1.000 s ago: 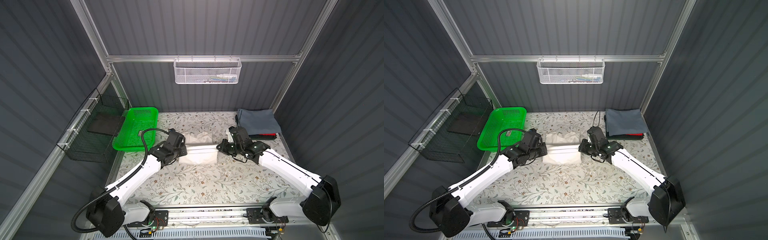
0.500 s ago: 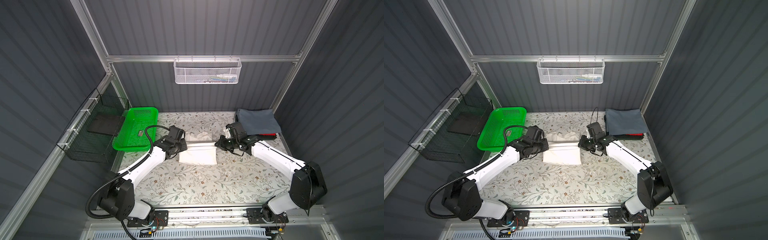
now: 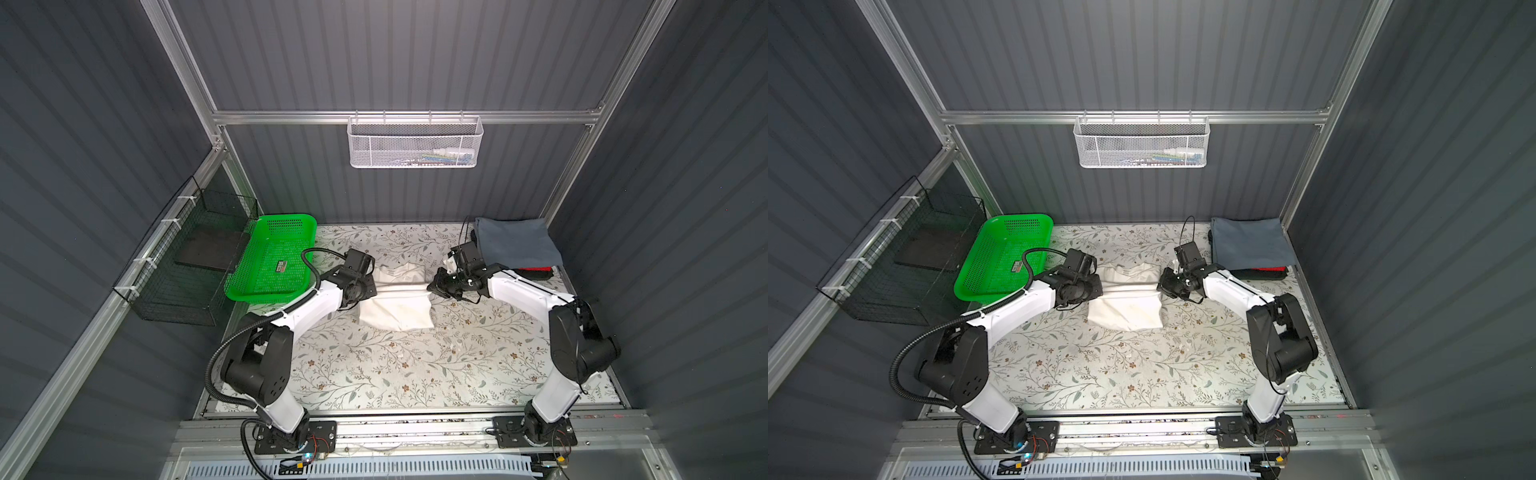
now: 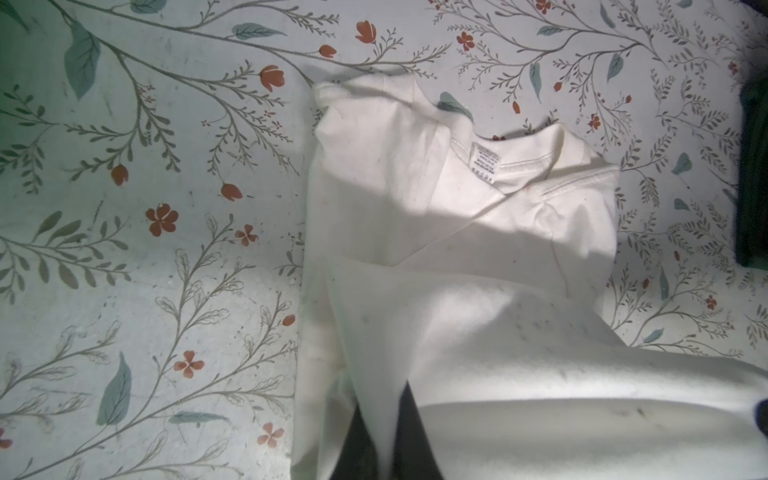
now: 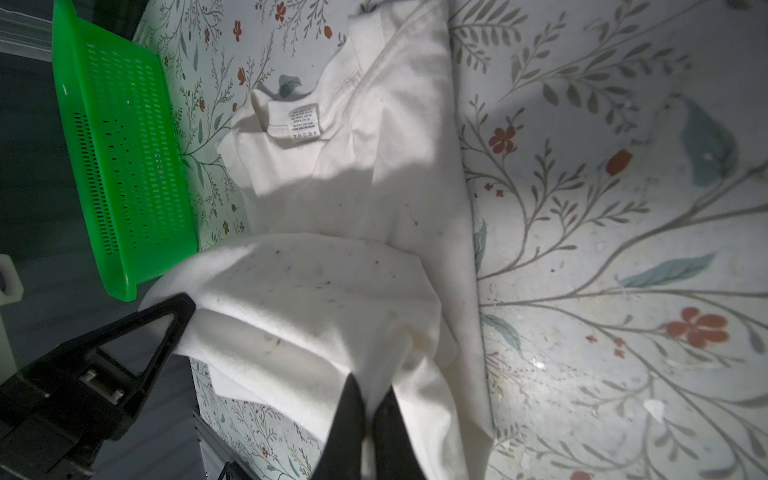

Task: Fold and stack the t-shirts
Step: 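Lay the folded edge over the collar end with both grippers and release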

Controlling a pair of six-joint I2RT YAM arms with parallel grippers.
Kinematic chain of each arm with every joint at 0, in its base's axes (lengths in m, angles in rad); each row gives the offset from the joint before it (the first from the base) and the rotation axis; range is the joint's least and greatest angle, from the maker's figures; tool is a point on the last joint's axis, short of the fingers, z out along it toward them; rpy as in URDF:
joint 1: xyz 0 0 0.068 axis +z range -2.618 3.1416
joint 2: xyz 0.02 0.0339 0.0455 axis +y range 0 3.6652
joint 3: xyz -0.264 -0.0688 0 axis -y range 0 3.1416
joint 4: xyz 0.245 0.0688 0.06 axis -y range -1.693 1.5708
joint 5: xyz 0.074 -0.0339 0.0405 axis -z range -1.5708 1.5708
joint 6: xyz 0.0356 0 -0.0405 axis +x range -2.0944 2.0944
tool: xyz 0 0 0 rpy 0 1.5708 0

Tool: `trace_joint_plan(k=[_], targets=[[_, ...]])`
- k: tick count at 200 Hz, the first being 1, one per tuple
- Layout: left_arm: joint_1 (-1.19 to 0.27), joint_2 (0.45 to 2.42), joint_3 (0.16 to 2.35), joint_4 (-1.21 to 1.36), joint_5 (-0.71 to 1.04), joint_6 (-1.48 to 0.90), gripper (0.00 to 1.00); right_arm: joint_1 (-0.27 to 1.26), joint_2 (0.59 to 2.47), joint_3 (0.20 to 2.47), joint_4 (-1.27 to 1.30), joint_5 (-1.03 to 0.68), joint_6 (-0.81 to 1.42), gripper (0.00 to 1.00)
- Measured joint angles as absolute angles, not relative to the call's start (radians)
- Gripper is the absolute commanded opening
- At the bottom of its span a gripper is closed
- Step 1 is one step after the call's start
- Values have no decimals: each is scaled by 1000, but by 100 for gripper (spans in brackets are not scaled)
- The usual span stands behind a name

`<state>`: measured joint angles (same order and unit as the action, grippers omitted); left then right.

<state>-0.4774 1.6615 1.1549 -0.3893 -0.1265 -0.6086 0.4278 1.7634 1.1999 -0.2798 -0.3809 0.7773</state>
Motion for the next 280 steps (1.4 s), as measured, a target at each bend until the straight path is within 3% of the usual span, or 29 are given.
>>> trace_joint_plan(k=[44, 60, 72, 89, 106, 130, 195, 250, 280], targets=[[-456, 1739, 1208, -380, -126, -600, 0, 411, 1829, 1248, -268, -405, 778, 2], [-451, 1758, 1229, -381, -126, -595, 0, 403, 1847, 1263, -262, -413, 778, 13], [-450, 1769, 1243, -381, -128, -593, 0, 397, 1864, 1275, -257, -420, 786, 29], [-447, 1784, 1261, -384, -136, -587, 35, 386, 1891, 1297, -258, -429, 775, 58], [-442, 1804, 1286, -391, -154, -571, 69, 375, 1914, 1323, -266, -434, 767, 73], [-433, 1832, 1332, -413, -190, -561, 83, 365, 1916, 1343, -282, -430, 727, 84], [-430, 1814, 1323, -433, -243, -522, 86, 363, 1790, 1222, -300, -383, 688, 84], [-431, 1645, 1181, -419, -211, -497, 75, 428, 1731, 1172, -337, -325, 620, 62], [-433, 1594, 1106, -377, -171, -477, 71, 461, 1744, 1180, -352, -313, 588, 59]])
